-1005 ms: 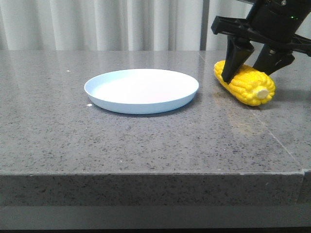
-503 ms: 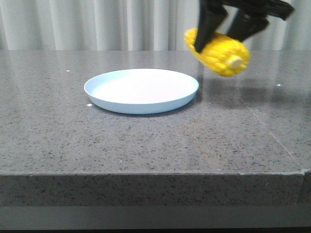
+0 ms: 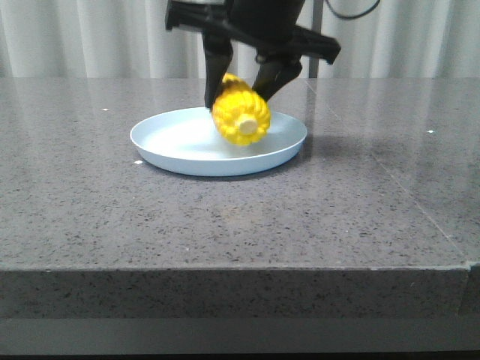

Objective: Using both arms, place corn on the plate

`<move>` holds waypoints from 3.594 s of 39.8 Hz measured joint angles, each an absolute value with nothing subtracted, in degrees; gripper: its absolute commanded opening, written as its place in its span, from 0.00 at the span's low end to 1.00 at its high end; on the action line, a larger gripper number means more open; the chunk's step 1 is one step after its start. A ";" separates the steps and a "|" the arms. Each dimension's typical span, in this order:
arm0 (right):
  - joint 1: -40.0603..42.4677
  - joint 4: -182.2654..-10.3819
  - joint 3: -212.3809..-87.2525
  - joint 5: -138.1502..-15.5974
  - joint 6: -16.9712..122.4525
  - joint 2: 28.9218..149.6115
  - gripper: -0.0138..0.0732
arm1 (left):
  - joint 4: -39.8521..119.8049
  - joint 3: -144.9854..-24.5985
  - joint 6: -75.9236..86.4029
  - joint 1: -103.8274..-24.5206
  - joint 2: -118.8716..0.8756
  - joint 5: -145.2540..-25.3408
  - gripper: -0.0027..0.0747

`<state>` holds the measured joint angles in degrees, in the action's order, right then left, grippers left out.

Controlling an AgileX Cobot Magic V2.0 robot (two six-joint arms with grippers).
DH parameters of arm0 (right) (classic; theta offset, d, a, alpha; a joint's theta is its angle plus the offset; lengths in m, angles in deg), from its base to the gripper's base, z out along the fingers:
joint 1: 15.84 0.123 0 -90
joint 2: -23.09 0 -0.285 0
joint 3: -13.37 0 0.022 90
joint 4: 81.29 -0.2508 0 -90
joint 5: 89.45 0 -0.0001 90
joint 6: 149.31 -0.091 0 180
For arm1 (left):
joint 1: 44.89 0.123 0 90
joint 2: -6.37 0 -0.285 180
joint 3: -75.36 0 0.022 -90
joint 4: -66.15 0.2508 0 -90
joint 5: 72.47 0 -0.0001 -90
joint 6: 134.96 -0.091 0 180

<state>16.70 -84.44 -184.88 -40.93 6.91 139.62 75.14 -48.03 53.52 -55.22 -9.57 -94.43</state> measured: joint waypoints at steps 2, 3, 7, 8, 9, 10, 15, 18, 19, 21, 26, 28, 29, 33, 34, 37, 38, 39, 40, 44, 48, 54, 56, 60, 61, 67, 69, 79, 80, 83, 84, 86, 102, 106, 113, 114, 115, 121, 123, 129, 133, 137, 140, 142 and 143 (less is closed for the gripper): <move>16.70 -84.44 -184.99 -40.93 6.76 140.13 0.58 | 75.14 -48.03 53.52 -55.22 -9.57 -94.43 0.01; 16.70 -84.33 -184.99 -40.93 6.76 140.24 0.61 | 75.14 -48.03 53.52 -55.22 -9.57 -94.43 0.01; 16.70 -84.33 -185.12 -40.80 6.67 140.34 0.72 | 75.14 -48.03 53.52 -55.22 -9.57 -94.43 0.01; 16.70 -84.33 -185.22 -40.80 6.67 140.34 0.74 | 75.14 -48.03 53.52 -55.22 -9.57 -94.43 0.01; 16.74 -84.33 -185.22 -40.80 6.67 140.34 0.75 | 75.14 -48.03 53.52 -55.22 -9.57 -94.43 0.01; 16.74 -84.33 -185.22 -40.80 6.67 140.34 0.76 | 75.14 -48.03 53.52 -55.22 -9.57 -94.43 0.01; 16.74 -84.33 -185.22 -40.80 6.67 140.34 0.78 | 75.14 -48.03 53.52 -55.22 -9.57 -94.43 0.01; 16.74 -84.33 -185.22 -40.80 6.67 140.34 0.78 | 75.14 -48.03 53.52 -55.22 -9.57 -94.43 0.01; 16.74 -84.33 -185.22 -40.80 6.67 140.34 0.78 | 75.14 -48.03 53.52 -55.22 -9.57 -94.43 0.01; 16.74 -84.33 -185.22 -40.70 6.67 140.34 0.78 | 75.14 -48.03 53.52 -55.22 -9.57 -94.43 0.01; 16.74 -84.21 -185.96 -39.91 6.56 140.01 0.78 | 75.14 -48.03 53.52 -55.22 -9.57 -94.43 0.01; 16.74 -83.74 -186.70 -39.08 6.63 139.54 0.75 | 75.14 -48.03 53.52 -55.22 -9.57 -94.43 0.01; 16.74 -83.42 -187.11 -38.59 6.63 139.16 0.74 | 75.14 -48.03 53.52 -55.22 -9.57 -94.43 0.01; 16.74 -81.88 -189.63 -36.00 6.63 137.61 0.57 | 75.14 -48.03 53.52 -55.22 -9.57 -94.43 0.01; 16.74 -81.29 -190.20 -35.52 6.63 137.31 0.53 | 75.14 -48.03 53.52 -55.22 -9.57 -94.43 0.01; 16.74 -80.79 -191.83 -34.10 6.63 136.90 0.37 | 75.14 -48.03 53.52 -55.22 -9.57 -94.43 0.01; 16.74 -80.68 -192.34 -33.70 6.63 136.81 0.31 | 75.14 -48.03 53.52 -55.22 -9.57 -94.43 0.01; 16.74 -80.53 -192.70 -33.57 6.63 136.81 0.28 | 75.14 -48.03 53.52 -55.22 -9.57 -94.43 0.01; 16.74 -80.41 -193.16 -33.22 6.63 136.81 0.23 | 75.14 -48.03 53.52 -55.22 -9.57 -94.43 0.01; 16.74 -80.28 -193.70 -32.81 6.63 136.81 0.07 | 75.14 -48.03 53.52 -55.22 -9.57 -94.43 0.01; 16.34 -80.20 -194.25 -31.88 6.63 136.69 0.08 | 75.14 -48.03 53.52 -55.22 -9.57 -94.43 0.01; 13.05 -80.20 -194.23 -28.50 6.76 135.24 0.08 | 75.14 -48.03 53.52 -55.22 -9.57 -94.43 0.01; 11.27 -80.20 -194.23 -26.65 7.37 134.22 0.08 | 75.14 -48.03 53.52 -55.22 -9.57 -94.43 0.01; 6.91 -80.20 -192.97 -24.05 9.35 131.36 0.08 | 75.14 -48.03 53.52 -55.22 -9.57 -94.43 0.01; 5.51 -80.20 -192.20 -23.65 9.91 130.35 0.08 | 75.14 -48.03 53.52 -55.22 -9.57 -94.43 0.01; -2.56 -80.20 -185.40 -22.62 13.34 123.70 0.08 | 75.14 -48.03 53.52 -55.22 -9.57 -94.43 0.01; -5.22 -80.20 -182.63 -22.62 14.22 121.27 0.08 | 75.14 -48.03 53.52 -55.22 -9.57 -94.43 0.01; -14.27 -79.54 -166.52 -26.54 16.62 106.67 0.08 | 75.14 -48.03 53.52 -55.22 -9.57 -94.43 0.01; -14.41 -79.36 -164.39 -27.36 16.60 104.66 0.08 | 75.14 -48.03 53.52 -55.22 -9.57 -94.43 0.01; -14.44 -79.14 -158.89 -30.92 16.73 99.18 0.08 | 75.14 -48.03 53.52 -55.22 -9.57 -94.43 0.01; -14.44 -79.14 -157.22 -32.63 16.84 97.42 0.08 | 75.14 -48.03 53.52 -55.22 -9.57 -94.43 0.01; -14.44 -79.14 -153.25 -35.58 17.12 93.11 0.08 | 75.14 -48.03 53.52 -55.22 -9.57 -94.43 0.01; -14.34 -78.80 -126.37 -50.65 19.40 57.95 0.08 | 75.14 -48.03 53.52 -55.22 -9.57 -94.43 0.01; -14.34 -78.80 -121.69 -53.03 19.49 51.25 0.08 | 75.14 -48.03 53.52 -55.22 -9.57 -94.43 0.01; -14.34 -78.80 -117.51 -55.94 19.49 43.43 0.08 | 75.14 -48.03 53.52 -55.22 -9.57 -94.43 0.01; -14.34 -78.80 -117.23 -56.08 19.49 42.94 0.08 | 75.14 -48.03 53.52 -55.22 -9.57 -94.43 0.01; -14.34 -78.80 -117.25 -56.16 19.49 42.79 0.08 | 75.14 -48.03 53.52 -55.22 -9.57 -94.43 0.01; -14.34 -78.75 -117.12 -56.54 19.49 42.37 0.08 | 75.14 -48.03 53.52 -55.22 -9.57 -94.43 0.01; -14.34 -78.75 -117.12 -56.64 19.49 42.37 0.08 | 75.14 -48.03 53.52 -55.22 -9.57 -94.43 0.01; -14.34 -78.75 -117.12 -56.77 19.49 42.27 0.08 | 75.14 -48.03 53.52 -55.22 -9.57 -94.43 0.01; -14.34 -78.75 -117.12 -56.77 19.49 42.27 0.08 | 75.14 -48.03 53.52 -55.22 -9.57 -94.43 0.01; -14.34 -78.75 -117.03 -56.77 19.49 42.27 0.08 | 75.14 -48.03 53.52 -55.22 -9.57 -94.43 0.01; -14.34 -78.75 -117.03 -56.77 19.49 42.27 0.08 | 75.14 -48.03 53.52 -55.22 -9.57 -94.43 0.01; -14.34 -78.75 -117.03 -56.77 19.49 42.27 0.08 | 75.14 -48.03 53.52 -55.22 -9.57 -94.43 0.01; -14.34 -78.75 -117.03 -56.77 19.49 42.27 0.08 | 75.14 -48.03 53.52 -55.22 -9.57 -94.43 0.01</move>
